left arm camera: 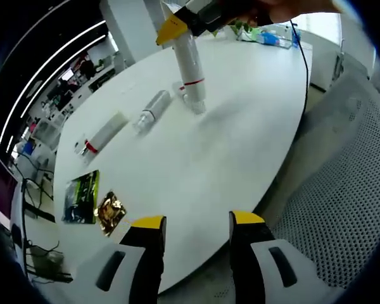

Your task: Arrange the skincare products in the storage area until every visible bottle or jar stands upright without overlapping.

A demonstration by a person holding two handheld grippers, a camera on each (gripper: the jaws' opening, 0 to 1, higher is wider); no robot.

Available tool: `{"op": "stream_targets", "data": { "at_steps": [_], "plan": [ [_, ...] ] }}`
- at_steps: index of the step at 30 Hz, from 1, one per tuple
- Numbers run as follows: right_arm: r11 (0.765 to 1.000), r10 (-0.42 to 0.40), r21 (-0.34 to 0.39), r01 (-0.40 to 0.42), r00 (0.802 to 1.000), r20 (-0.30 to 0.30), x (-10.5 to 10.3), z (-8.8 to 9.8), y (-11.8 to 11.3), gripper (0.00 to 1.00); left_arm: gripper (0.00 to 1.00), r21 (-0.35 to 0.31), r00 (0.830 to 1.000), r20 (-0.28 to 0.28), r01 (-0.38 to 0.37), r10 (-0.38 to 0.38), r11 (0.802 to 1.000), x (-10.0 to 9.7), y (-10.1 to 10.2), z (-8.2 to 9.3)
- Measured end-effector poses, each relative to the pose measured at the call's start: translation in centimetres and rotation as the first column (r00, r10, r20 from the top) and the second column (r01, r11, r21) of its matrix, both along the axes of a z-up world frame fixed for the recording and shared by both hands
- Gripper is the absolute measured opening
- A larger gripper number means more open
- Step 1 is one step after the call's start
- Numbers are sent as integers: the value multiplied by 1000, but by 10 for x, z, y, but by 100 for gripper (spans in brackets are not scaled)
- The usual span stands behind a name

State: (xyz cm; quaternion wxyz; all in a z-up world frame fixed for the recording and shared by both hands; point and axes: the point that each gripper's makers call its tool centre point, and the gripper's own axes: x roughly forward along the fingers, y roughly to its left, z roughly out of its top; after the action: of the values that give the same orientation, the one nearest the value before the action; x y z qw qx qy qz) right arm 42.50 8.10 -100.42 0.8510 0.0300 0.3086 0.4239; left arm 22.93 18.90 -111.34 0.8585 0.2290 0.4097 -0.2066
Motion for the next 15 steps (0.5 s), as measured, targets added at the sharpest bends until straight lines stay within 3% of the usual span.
{"op": "stream_targets", "data": {
  "at_steps": [15],
  "plan": [
    [998,-52,-39,54,998,45,43,1,-8,34,38,6,1000,5,-8,8,1000,0,4,1]
  ]
}}
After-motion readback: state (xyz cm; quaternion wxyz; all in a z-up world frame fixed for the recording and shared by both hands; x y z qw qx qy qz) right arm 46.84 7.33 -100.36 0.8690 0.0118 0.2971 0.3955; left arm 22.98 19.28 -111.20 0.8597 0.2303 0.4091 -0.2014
